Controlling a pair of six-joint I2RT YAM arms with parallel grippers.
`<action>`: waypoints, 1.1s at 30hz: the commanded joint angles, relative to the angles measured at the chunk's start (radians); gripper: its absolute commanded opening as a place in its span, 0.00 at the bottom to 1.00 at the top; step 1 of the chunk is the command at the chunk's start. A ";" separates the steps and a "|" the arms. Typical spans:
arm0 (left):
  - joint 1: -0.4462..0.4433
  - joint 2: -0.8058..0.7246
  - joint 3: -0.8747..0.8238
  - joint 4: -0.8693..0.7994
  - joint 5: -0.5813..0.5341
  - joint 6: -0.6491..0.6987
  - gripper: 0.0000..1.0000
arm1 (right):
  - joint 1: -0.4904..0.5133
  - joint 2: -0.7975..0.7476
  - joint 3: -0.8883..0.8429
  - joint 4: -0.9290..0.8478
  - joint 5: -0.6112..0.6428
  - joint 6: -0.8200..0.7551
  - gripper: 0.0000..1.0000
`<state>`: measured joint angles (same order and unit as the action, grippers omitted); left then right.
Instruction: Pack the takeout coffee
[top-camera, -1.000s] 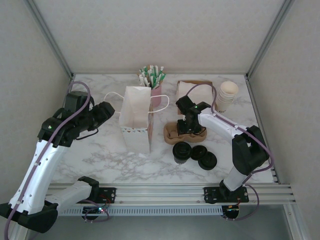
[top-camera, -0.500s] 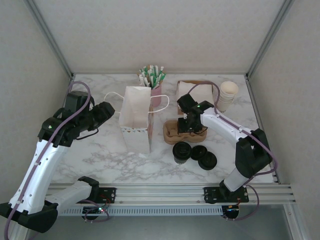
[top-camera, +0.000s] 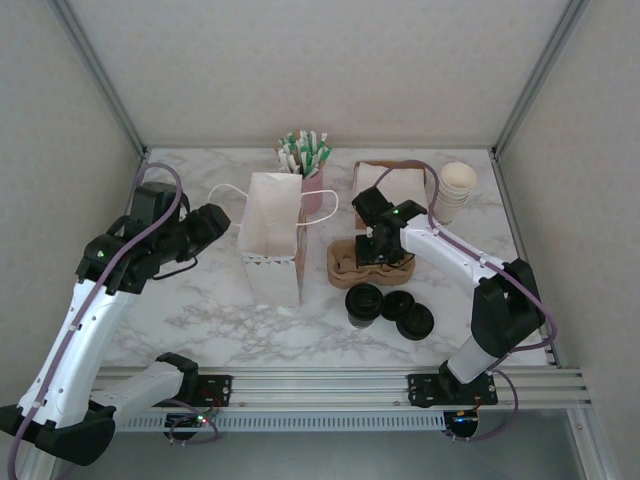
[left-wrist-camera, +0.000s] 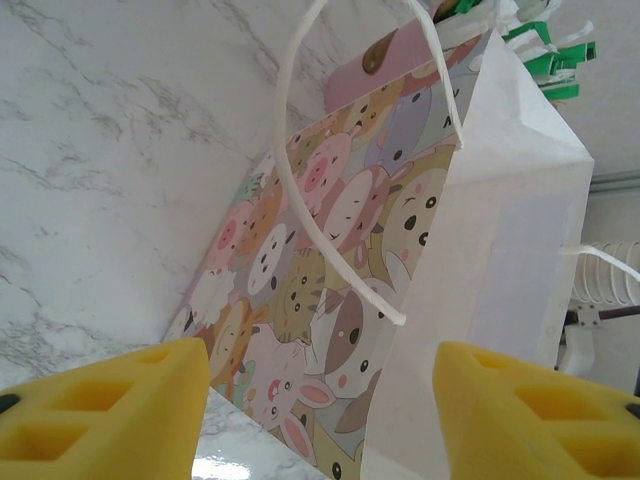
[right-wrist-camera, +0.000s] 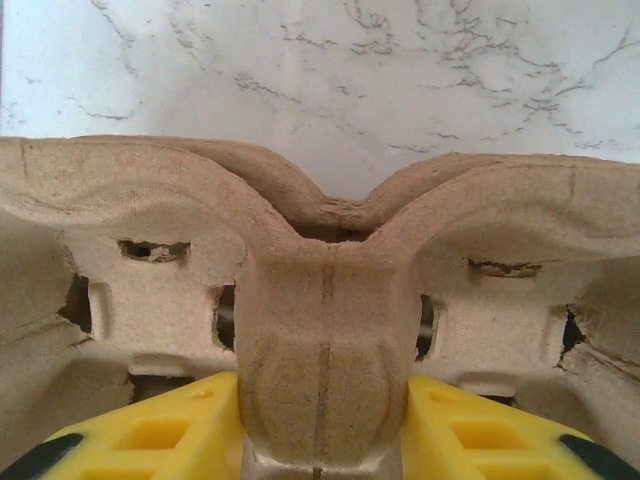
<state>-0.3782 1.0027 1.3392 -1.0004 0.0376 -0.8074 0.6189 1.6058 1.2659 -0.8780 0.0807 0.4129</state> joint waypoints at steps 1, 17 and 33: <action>-0.010 -0.005 0.041 -0.036 -0.051 0.007 0.62 | 0.004 -0.072 0.023 0.005 -0.009 0.010 0.41; -0.235 0.056 0.205 -0.274 -0.110 -0.371 0.58 | 0.004 -0.184 0.198 -0.148 0.117 -0.029 0.41; -0.451 0.169 0.071 -0.109 -0.128 -0.786 0.56 | 0.004 -0.209 0.273 -0.211 0.239 -0.041 0.41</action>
<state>-0.8139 1.1370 1.4052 -1.1221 -0.0772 -1.3994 0.6189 1.4281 1.5085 -1.0557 0.2779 0.3840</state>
